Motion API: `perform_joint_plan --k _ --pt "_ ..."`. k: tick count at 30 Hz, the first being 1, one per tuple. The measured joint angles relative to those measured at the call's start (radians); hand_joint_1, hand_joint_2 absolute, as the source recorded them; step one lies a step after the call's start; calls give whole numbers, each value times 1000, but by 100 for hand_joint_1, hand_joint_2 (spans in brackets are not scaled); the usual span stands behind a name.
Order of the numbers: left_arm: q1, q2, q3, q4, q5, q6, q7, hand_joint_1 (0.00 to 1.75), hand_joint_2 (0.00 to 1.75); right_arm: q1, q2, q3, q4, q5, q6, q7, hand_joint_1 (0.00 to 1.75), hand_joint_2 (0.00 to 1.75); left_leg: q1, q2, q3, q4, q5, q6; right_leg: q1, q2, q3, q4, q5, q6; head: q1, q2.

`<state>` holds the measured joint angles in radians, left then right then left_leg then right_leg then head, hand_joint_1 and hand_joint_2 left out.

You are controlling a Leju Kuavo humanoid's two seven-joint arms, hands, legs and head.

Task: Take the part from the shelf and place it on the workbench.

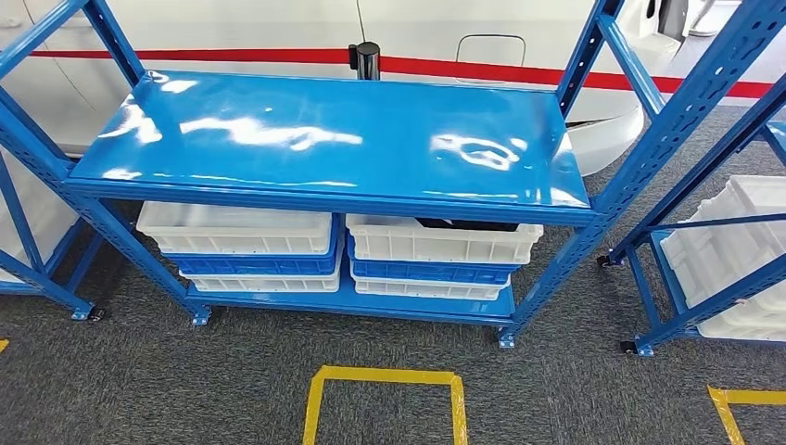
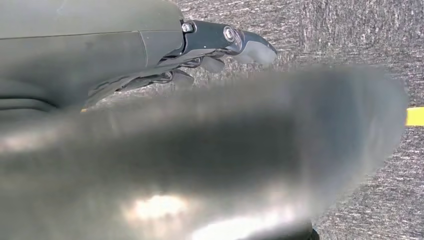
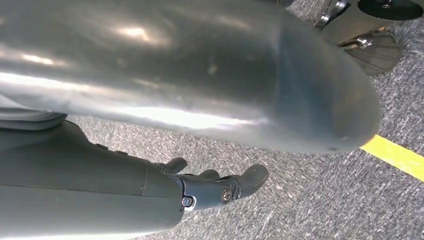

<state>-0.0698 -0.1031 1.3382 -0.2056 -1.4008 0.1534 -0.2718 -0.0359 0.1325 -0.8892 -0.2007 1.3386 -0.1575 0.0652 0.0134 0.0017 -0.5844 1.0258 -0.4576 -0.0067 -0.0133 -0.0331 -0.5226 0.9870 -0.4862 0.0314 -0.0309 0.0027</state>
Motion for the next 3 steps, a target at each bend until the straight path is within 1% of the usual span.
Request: perform_joint_plan --k 2,3 --pt "0 0 0 0 0 -1 -1 0 175 0 0 0 0 0 -1 0 0 87 2 0 0 0 0 0 2 0 0 1 0 0 0 0" --pt "0 0 0 0 0 -1 -1 0 175 0 0 0 0 0 -2 0 0 116 2 0 0 0 0 -1 2 0 0 1 0 0 0 0"
